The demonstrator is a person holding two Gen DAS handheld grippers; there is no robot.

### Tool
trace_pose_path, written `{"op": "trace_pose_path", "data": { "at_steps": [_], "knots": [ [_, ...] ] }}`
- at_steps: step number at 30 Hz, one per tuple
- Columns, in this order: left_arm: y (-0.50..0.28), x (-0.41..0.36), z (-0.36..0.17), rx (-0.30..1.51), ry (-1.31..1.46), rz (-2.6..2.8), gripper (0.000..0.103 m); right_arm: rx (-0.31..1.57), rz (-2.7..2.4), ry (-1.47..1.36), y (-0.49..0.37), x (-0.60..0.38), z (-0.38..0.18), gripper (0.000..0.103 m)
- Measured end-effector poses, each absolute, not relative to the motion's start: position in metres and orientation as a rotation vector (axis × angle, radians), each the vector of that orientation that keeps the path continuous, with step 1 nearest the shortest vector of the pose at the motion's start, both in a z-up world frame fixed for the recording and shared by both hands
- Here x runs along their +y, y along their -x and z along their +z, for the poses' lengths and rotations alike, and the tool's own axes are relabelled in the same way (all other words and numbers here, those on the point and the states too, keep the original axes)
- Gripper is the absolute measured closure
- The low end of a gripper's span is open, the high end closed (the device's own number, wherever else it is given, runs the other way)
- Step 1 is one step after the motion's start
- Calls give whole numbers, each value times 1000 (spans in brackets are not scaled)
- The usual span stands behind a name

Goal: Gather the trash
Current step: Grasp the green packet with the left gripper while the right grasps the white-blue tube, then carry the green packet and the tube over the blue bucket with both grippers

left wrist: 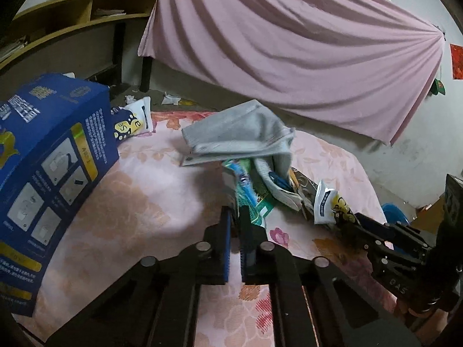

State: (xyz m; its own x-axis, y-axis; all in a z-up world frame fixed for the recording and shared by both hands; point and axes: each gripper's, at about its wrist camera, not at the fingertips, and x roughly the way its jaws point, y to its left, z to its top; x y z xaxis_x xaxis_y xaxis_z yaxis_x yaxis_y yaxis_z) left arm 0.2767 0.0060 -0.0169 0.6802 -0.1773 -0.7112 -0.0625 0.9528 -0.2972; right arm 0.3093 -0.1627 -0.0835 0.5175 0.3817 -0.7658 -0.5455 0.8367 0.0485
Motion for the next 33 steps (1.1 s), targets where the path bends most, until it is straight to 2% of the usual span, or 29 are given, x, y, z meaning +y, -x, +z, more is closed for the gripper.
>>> {"op": "trace_pose_path", "data": {
  "at_steps": [4,9,16,21,26,33],
  "knots": [
    [-264,0,-7,790,267,-63,103,848,553,200,-303,-165,-80,64],
    [-239,-10,5,757,210,-58,103,797,566,145,-287,-178,-67,66],
    [-214,-23,15,759,185,-53,103,735,582,96,-267,-189,-51,67],
    [-203,-38,36,691,107,-51,103,682,566,76,-258,-193,-40,67],
    [-213,-62,23,832,11,-94,103,666,536,29,-258,-207,-35,67],
    [-198,-76,30,779,20,-139,103,638,514,0,-253,-220,-28,67]
  ]
}}
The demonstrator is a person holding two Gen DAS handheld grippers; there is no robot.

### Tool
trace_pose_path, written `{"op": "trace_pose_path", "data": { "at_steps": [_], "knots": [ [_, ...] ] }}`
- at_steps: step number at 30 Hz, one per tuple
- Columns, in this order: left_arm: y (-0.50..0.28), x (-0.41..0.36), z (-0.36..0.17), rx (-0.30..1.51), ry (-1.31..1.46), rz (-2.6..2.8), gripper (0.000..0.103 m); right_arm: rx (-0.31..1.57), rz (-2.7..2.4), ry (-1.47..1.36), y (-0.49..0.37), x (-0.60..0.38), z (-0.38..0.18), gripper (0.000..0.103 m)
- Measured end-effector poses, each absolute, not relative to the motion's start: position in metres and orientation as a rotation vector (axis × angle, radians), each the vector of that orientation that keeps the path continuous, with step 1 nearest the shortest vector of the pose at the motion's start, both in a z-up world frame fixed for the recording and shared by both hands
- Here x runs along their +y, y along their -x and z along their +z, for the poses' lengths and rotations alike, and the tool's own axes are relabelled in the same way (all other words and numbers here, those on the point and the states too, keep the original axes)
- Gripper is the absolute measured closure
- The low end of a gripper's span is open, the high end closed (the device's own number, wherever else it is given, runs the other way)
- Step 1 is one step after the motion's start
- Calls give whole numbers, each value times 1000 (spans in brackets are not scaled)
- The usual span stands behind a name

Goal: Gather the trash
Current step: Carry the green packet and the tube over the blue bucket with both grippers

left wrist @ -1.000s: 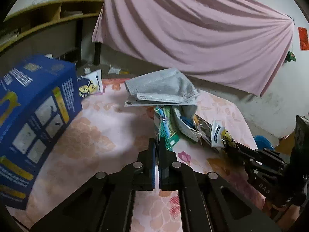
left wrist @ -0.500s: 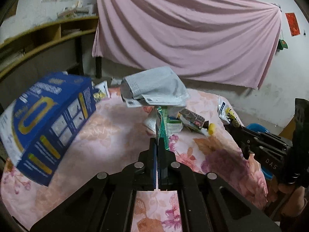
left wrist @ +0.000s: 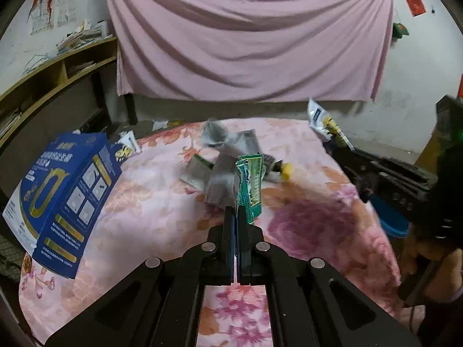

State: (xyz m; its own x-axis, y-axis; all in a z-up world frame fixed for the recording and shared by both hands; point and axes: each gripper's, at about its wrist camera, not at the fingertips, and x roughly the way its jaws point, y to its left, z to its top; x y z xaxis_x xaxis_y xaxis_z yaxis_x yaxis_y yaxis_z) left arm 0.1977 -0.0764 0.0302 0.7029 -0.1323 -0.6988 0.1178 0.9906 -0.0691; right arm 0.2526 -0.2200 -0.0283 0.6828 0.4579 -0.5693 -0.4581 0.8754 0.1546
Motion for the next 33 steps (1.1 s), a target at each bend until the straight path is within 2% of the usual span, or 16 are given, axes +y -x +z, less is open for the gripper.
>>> {"op": "trace_pose_path", "data": {
  "at_steps": [10,14,18,24,33],
  "knots": [
    [-188,-102,80,527,17,-193,103,470,421,-114,-234,-259,-2,66],
    [-188,-136,99,361,-7,-273,103,346,322,-167,-218,-291,11,66],
    [-197,-173,106,281,-43,-368,103,257,181,-216,-203,-330,17,66],
    [-217,-227,100,310,-49,-499,103,272,10,-293,-199,-383,12,66],
    [-248,-286,79,461,-54,-595,103,381,-120,-350,-201,-424,-9,66]
  ]
}}
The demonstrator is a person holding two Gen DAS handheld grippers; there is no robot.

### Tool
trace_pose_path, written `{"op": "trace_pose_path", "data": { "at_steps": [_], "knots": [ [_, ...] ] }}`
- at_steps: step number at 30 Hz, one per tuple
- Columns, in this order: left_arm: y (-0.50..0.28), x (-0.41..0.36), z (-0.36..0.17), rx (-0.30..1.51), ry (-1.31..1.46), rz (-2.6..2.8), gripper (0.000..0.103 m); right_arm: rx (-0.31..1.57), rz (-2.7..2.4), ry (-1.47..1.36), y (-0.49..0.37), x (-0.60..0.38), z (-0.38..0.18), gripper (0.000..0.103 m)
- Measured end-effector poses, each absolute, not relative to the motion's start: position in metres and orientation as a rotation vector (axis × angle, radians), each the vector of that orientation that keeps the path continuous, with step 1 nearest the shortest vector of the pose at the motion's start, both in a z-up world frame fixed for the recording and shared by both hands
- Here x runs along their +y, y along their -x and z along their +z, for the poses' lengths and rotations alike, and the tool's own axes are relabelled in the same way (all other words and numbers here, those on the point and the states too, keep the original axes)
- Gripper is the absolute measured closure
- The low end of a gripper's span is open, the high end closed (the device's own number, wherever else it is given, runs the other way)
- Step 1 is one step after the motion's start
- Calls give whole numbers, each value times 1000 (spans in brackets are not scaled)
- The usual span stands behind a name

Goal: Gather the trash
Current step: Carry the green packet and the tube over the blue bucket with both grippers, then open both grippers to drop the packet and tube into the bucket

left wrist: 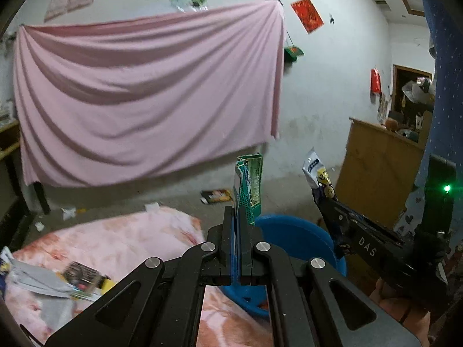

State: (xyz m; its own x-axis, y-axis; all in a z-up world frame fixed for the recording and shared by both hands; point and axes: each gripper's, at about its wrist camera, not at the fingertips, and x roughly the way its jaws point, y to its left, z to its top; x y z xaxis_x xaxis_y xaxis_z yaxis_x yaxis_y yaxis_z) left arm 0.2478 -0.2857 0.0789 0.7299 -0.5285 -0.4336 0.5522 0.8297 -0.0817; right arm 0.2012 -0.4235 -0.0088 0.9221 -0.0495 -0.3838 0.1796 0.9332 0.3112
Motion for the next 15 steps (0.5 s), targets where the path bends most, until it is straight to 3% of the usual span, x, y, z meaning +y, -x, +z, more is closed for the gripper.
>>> {"op": "trace_pose_path", "data": {
  "at_steps": [15],
  "knots": [
    [-273,-326,44,665,-64,-630,100,525,-175,-394,-216,-449,-33,62]
  ]
}}
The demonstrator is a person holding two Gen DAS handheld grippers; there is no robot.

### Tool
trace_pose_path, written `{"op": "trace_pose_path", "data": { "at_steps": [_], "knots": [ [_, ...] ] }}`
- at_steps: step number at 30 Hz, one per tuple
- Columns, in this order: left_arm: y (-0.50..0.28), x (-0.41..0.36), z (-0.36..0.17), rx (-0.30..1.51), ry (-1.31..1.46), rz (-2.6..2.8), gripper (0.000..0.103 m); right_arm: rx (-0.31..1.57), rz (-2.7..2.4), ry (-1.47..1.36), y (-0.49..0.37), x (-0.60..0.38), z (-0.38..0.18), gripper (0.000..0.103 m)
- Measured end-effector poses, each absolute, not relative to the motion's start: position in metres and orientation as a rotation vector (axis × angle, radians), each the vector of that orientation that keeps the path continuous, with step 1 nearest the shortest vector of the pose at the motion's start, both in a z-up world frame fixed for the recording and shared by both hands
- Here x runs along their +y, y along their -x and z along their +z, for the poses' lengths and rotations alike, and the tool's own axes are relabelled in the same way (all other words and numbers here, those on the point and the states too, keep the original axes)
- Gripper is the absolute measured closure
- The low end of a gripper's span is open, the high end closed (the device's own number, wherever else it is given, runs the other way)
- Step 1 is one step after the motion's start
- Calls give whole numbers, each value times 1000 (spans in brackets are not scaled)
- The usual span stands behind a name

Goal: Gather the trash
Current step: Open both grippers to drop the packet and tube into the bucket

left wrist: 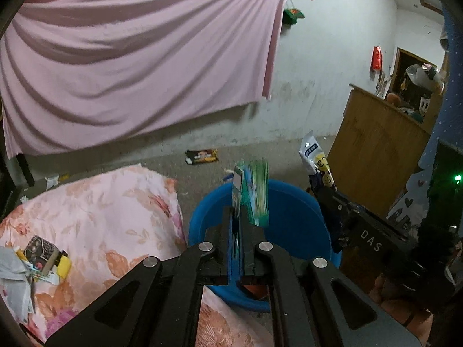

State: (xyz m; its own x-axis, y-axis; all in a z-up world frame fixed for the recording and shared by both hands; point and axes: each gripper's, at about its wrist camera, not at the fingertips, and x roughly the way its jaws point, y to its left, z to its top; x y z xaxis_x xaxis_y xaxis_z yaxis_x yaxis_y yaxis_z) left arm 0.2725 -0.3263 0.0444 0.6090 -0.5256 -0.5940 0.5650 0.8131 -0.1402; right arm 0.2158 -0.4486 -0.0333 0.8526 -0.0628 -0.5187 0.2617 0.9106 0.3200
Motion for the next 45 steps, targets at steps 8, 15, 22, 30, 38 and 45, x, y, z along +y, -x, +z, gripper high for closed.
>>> {"op": "trace_pose_path", "data": {
  "at_steps": [8,15,22,30,38,45],
  "knots": [
    [-272,-318,40,669,-42,-613,76,561,-175,-394,-224,-452,-40,47],
    [-269,-298,46,631,-20,-558,61,545,-167,-381,-224,-452,-41,33],
    [-260,-256,63,519,34,-457,25,421,-137,-328,-214,-437,-22,12],
    [-238,-199,83,346,89,-315,2,225,-69,-256,-199,-403,5,0],
    [-221,-152,90,253,88,-216,2,87,-28,-175,-190,-367,22,0],
    [-209,-119,96,189,77,-143,2,8,1,-187,-184,-346,30,0]
  ]
}}
